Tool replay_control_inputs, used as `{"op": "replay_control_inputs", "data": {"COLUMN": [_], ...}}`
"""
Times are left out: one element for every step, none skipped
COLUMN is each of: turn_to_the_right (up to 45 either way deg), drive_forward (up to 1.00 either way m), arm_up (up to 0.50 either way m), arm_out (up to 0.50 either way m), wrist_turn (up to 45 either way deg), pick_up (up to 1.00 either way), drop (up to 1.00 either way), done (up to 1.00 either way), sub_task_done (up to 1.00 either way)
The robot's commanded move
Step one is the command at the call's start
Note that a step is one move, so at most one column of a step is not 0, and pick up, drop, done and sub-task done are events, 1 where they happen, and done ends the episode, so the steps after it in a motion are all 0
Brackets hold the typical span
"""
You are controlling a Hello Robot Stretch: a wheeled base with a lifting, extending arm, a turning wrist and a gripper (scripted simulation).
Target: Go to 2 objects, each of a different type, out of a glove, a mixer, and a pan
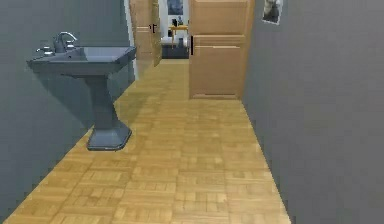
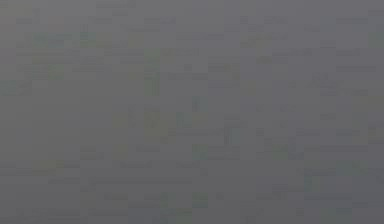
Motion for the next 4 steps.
{"op": "replay_control_inputs", "data": {"turn_to_the_right": [0.0,-3.0,0.0,0.0], "drive_forward": [1.00,0.00,1.00,0.55], "arm_up": [0.00,0.00,0.00,0.00], "arm_out": [0.00,0.00,0.00,0.00], "wrist_turn": [0.0,0.0,0.0,0.0], "pick_up": [0.00,0.00,0.00,0.00], "drop": [0.00,0.00,0.00,0.00], "done": [0.00,0.00,0.00,0.00], "sub_task_done": [0.00,0.00,0.00,0.00]}}
